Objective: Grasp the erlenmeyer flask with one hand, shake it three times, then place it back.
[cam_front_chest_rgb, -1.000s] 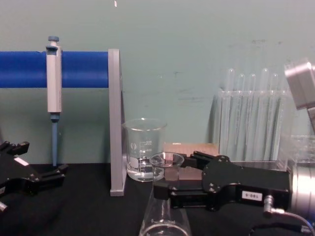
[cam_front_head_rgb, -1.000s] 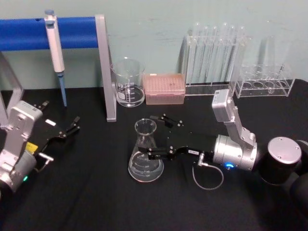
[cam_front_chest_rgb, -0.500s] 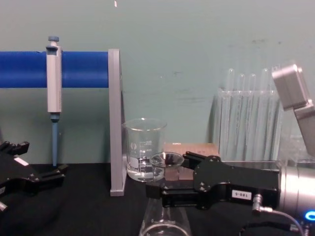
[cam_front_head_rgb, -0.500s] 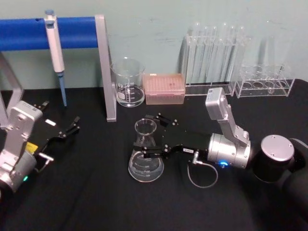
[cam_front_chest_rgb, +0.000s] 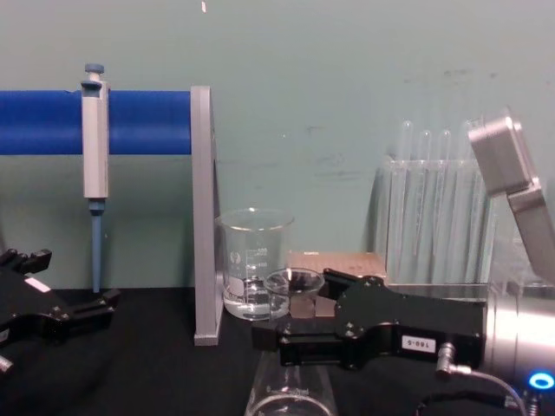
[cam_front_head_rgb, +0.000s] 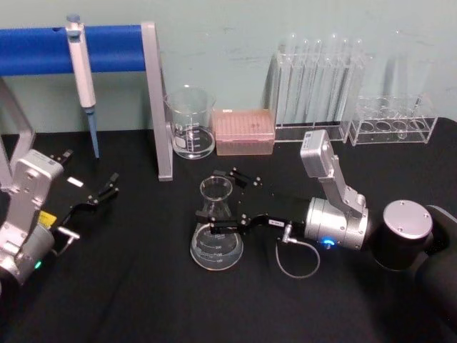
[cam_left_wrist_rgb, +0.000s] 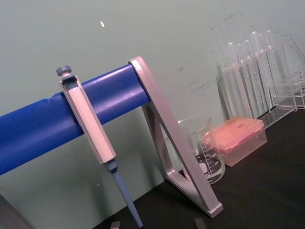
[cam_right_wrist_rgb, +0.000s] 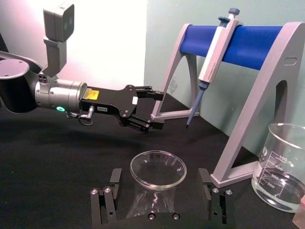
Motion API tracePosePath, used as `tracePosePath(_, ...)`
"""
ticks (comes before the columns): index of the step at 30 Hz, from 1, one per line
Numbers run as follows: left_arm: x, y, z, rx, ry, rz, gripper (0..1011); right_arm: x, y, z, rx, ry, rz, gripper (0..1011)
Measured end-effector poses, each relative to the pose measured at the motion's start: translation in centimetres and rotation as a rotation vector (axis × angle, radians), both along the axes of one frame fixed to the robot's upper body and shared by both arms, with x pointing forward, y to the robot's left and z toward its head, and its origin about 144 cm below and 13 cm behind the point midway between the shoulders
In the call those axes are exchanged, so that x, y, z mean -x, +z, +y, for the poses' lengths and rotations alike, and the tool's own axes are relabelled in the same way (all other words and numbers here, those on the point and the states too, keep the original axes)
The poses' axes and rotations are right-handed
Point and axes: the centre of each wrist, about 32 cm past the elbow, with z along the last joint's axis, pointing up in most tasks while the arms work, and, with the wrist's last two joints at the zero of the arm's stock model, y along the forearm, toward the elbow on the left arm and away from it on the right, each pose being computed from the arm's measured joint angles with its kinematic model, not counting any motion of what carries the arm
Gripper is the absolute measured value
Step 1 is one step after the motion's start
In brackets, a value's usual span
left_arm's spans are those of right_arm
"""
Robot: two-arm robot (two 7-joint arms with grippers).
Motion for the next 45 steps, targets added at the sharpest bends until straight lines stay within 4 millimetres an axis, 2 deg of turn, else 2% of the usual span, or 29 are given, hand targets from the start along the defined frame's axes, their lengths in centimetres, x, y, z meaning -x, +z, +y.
tracePosePath(35, 0.00, 0.00, 0.00, 0.000, 0.000, 0.000, 1001, 0.10, -0.01, 0.02, 0.006, -0.008, 0.001, 1000)
tracePosePath(42, 0.00, 0.00, 0.00, 0.000, 0.000, 0.000, 1001, 0.10, 0.00, 0.01, 0.006, -0.008, 0.001, 883)
tracePosePath(45, 0.00, 0.00, 0.00, 0.000, 0.000, 0.000, 1001, 0.10, -0.01, 0.01, 0.006, -0.008, 0.001, 776)
